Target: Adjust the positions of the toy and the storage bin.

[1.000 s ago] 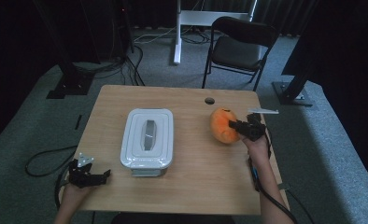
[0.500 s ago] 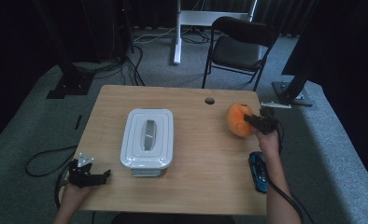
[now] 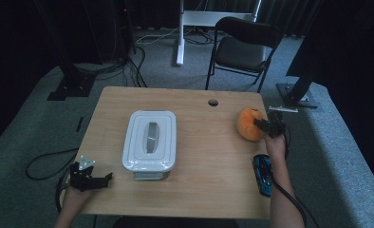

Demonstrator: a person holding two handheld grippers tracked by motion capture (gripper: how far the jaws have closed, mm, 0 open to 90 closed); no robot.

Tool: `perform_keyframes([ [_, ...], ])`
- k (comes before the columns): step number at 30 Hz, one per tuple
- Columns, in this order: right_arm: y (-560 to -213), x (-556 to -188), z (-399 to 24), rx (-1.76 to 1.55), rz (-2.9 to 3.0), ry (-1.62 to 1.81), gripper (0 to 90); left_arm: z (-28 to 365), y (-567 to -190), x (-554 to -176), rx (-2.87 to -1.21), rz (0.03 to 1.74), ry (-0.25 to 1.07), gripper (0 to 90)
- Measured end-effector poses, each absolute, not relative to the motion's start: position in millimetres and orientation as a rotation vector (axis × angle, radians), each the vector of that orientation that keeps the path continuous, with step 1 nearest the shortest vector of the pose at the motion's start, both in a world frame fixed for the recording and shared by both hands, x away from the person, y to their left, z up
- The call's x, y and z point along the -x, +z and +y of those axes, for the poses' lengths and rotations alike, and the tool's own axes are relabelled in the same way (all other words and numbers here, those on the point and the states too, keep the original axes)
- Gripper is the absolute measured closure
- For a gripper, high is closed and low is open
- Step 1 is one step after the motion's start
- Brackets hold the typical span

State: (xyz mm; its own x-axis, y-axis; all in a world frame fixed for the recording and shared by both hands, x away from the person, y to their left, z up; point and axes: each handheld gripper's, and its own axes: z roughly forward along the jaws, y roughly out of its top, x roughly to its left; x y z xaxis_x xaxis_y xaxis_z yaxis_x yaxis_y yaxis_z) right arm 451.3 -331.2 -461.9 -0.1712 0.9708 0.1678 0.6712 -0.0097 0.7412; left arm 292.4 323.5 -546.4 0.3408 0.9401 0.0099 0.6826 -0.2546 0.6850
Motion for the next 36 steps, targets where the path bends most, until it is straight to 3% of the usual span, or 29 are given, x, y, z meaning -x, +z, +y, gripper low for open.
perform_keyframes([
  [6, -470, -448, -339, -1.727, 1.890, 1.061, 65.5, 323, -546, -292, -2.024, 1.414, 0.572, 0.8],
  [18, -460, -443, -344, -1.713, 1.892, 1.143, 22.3, 323, -546, -292, -2.024, 1.414, 0.572, 0.8],
  [26, -450, -435, -331, -1.571, 1.902, 1.149, 13.5, 323, -546, -292, -2.025, 1.413, 0.571, 0.7],
  [36, -437, -425, -309, -1.465, 1.919, 1.227, 13.1, 322, -545, -295, -2.034, 1.426, 0.565, 0.7],
])
